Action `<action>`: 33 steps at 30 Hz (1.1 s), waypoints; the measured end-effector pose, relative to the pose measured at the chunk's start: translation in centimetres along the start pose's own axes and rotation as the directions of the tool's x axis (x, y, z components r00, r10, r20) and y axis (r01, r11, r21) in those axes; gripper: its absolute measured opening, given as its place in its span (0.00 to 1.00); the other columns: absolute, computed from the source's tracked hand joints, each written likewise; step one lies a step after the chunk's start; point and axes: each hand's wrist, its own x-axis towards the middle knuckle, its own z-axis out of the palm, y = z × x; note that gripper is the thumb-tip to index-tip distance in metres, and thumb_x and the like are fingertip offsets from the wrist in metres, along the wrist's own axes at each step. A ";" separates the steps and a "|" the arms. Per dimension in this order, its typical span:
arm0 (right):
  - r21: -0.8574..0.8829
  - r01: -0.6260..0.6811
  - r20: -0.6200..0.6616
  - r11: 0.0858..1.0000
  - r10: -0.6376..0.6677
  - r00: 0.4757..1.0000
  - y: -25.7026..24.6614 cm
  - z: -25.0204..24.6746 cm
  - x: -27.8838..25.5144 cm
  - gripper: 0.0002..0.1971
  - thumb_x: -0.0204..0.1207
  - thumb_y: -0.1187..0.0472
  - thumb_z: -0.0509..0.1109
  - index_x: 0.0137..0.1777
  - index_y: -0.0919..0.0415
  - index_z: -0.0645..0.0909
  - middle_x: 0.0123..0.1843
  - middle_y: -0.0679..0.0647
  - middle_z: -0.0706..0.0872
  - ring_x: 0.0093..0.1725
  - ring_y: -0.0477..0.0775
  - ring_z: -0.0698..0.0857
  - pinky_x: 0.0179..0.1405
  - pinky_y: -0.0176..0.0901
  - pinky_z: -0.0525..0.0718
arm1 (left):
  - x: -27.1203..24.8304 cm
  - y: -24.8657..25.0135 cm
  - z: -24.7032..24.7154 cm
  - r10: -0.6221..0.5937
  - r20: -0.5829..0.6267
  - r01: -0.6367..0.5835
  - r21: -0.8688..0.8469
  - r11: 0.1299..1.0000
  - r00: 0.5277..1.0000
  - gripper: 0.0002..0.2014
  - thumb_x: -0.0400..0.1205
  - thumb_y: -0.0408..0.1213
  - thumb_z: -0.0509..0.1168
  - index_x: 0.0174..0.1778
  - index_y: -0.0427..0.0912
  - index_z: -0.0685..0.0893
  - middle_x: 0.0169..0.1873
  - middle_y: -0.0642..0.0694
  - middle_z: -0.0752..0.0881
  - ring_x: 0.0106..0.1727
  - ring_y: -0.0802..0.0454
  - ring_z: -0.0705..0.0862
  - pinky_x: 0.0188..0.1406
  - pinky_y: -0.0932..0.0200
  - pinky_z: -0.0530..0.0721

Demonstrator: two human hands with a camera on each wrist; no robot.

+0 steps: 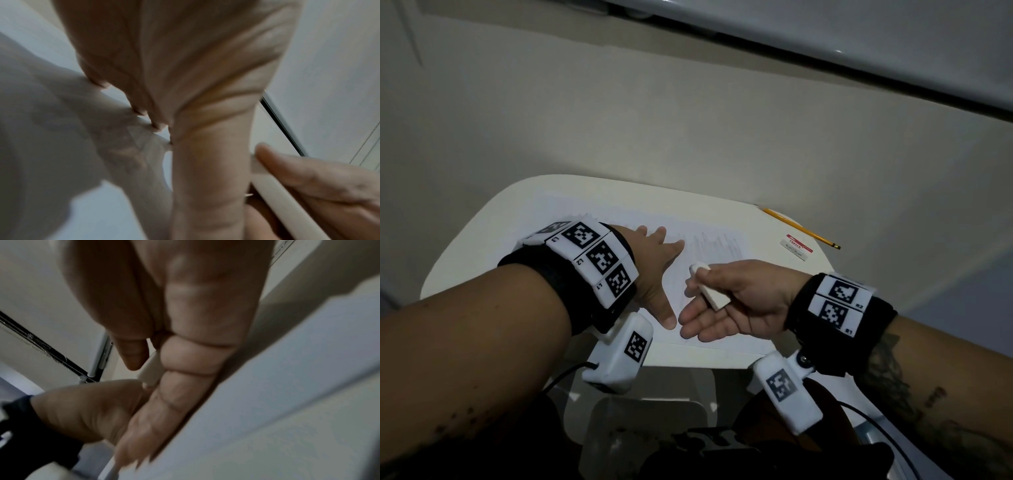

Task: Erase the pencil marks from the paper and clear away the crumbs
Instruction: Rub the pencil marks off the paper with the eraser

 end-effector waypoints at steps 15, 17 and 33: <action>0.001 -0.011 0.114 1.000 0.011 0.993 -2.1 -1.9 1.0 0.18 0.81 0.50 0.63 0.59 0.66 0.73 0.49 0.71 0.88 0.49 0.71 0.90 0.50 0.56 0.90 | 0.0 -0.2 0.0 0.012 -0.002 -0.012 0.014 1.000 1.000 0.70 0.58 0.75 0.73 0.85 0.52 0.36 0.86 0.46 0.40 0.86 0.39 0.42 0.80 0.30 0.58; -0.132 -0.070 0.273 0.989 0.104 0.956 -1.2 -1.2 0.8 0.17 0.83 0.51 0.62 0.58 0.67 0.74 0.52 0.72 0.88 0.52 0.70 0.89 0.52 0.53 0.90 | 0.0 -0.2 -0.2 0.009 0.012 -0.009 0.009 1.000 1.000 0.68 0.61 0.74 0.73 0.85 0.53 0.35 0.86 0.45 0.37 0.86 0.39 0.41 0.81 0.32 0.55; -0.031 0.134 -0.075 0.991 -0.136 0.988 -0.5 0.9 1.1 0.11 0.89 0.56 0.57 0.52 0.63 0.75 0.45 0.63 0.87 0.46 0.58 0.89 0.46 0.43 0.89 | -0.4 0.3 -0.5 -0.009 -0.035 0.008 -0.023 1.000 0.999 0.44 0.83 0.59 0.62 0.87 0.51 0.41 0.86 0.42 0.41 0.86 0.38 0.46 0.83 0.40 0.55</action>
